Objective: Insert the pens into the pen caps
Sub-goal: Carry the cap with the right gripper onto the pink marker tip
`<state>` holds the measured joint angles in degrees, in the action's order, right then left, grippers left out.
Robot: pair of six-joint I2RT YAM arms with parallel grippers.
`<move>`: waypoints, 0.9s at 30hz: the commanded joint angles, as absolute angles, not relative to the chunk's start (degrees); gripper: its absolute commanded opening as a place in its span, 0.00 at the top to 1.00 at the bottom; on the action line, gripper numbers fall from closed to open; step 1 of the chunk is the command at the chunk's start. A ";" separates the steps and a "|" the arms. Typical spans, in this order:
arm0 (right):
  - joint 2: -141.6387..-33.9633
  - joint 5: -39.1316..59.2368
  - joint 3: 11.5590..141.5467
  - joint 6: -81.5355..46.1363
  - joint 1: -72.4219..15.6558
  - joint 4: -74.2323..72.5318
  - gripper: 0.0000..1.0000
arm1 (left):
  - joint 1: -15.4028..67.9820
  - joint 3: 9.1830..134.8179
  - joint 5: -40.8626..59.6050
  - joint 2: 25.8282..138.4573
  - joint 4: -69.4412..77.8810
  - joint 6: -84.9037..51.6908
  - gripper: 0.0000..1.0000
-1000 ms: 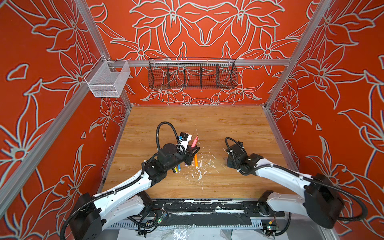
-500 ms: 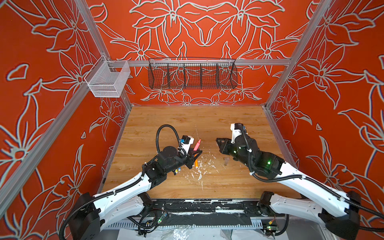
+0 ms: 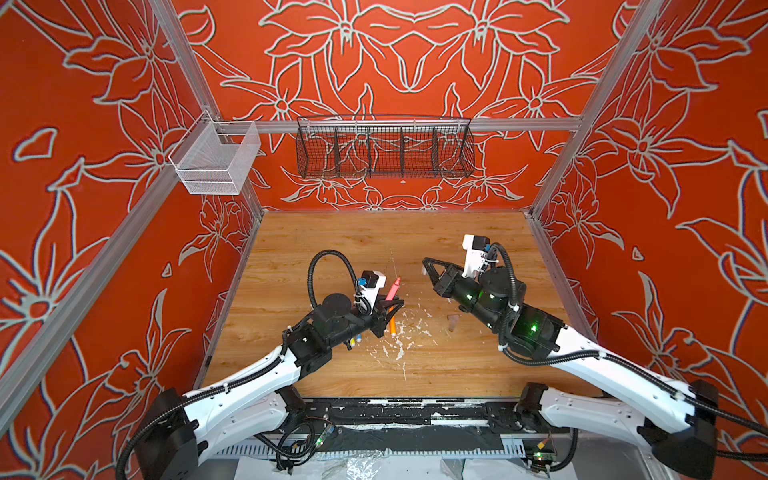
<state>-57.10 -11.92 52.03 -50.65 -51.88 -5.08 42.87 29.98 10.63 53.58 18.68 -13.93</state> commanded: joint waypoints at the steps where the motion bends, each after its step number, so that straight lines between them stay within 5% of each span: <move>1: -58.45 -9.81 52.41 -52.19 -52.34 -11.20 1.00 | 43.15 29.18 11.25 52.25 21.21 -13.49 1.00; 27: -66.37 -9.84 50.45 -53.31 -55.07 -21.43 1.00 | 43.15 29.14 10.75 52.21 21.14 -13.58 1.00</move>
<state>-67.05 -9.80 51.51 -52.62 -54.41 -19.00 42.87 29.98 11.33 52.86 18.79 -13.93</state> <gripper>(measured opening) 0.162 0.153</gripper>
